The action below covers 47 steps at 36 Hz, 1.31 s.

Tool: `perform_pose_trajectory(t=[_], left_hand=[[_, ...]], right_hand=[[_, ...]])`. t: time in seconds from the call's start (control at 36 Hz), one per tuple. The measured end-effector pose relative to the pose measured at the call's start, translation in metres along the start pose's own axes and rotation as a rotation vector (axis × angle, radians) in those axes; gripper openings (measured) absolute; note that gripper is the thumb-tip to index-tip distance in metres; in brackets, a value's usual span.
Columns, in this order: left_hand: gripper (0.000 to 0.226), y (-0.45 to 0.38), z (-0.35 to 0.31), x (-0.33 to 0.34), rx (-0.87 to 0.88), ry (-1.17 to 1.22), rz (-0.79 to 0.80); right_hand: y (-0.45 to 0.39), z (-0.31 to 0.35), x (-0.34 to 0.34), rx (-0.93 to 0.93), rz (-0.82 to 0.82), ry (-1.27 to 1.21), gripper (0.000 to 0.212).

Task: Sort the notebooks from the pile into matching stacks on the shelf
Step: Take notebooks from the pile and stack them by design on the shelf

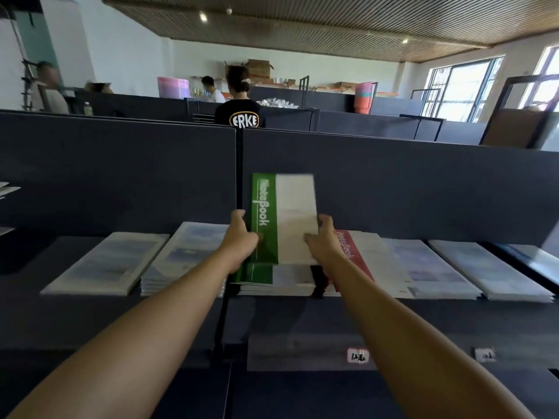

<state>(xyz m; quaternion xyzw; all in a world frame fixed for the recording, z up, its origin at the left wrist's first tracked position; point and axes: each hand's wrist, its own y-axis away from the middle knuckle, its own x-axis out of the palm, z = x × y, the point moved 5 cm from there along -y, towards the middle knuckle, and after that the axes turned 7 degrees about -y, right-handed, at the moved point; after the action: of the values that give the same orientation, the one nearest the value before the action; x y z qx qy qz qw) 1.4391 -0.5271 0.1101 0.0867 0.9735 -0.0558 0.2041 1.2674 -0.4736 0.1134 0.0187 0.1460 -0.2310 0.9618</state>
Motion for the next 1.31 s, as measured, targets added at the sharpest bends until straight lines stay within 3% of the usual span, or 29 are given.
perform_pose_trajectory(t=[0.06,0.19,0.28,0.36,0.47,0.72,0.86,0.94,1.0,1.14,1.31], left_hand=[[0.069,-0.008,0.004,0.0,-0.056,-0.056,0.031],[0.046,-0.003,0.006,0.008,0.025,-0.795,0.091],[0.038,0.01,0.008,0.024,0.078,-0.918,0.25],[0.061,0.017,0.016,0.032,0.02,-0.959,0.462],[0.083,0.009,0.02,0.034,0.094,-1.201,0.492],[0.067,0.005,0.014,0.042,0.155,-1.198,0.487],[0.094,0.013,0.001,0.038,0.138,-1.262,0.397],[0.078,0.019,-0.025,0.051,0.248,-0.966,0.242],[0.071,0.026,-0.039,0.068,0.351,-0.842,0.206],[0.094,0.053,-0.046,0.133,0.55,-0.94,0.503],[0.093,0.055,-0.037,0.166,0.451,-1.077,0.571]], right_hand=[[-0.003,0.002,0.001,0.015,-0.001,-0.027,0.064],[0.001,-0.004,0.021,0.053,0.024,0.277,0.041],[0.006,-0.011,0.031,0.028,0.034,0.467,0.033],[0.01,-0.015,0.033,0.007,-0.001,0.613,0.035],[0.015,-0.011,0.035,-0.02,0.018,0.826,0.033],[0.022,-0.004,0.038,-0.066,0.087,0.979,0.03],[0.017,0.009,-0.01,-0.232,-0.236,0.798,0.018],[0.011,-0.004,-0.061,-0.161,-0.381,0.786,0.023],[0.007,-0.022,-0.09,-0.059,-0.389,0.809,0.033],[0.004,-0.074,-0.132,0.175,-0.288,0.802,0.061],[-0.006,-0.091,-0.127,0.136,-0.151,0.665,0.058]])
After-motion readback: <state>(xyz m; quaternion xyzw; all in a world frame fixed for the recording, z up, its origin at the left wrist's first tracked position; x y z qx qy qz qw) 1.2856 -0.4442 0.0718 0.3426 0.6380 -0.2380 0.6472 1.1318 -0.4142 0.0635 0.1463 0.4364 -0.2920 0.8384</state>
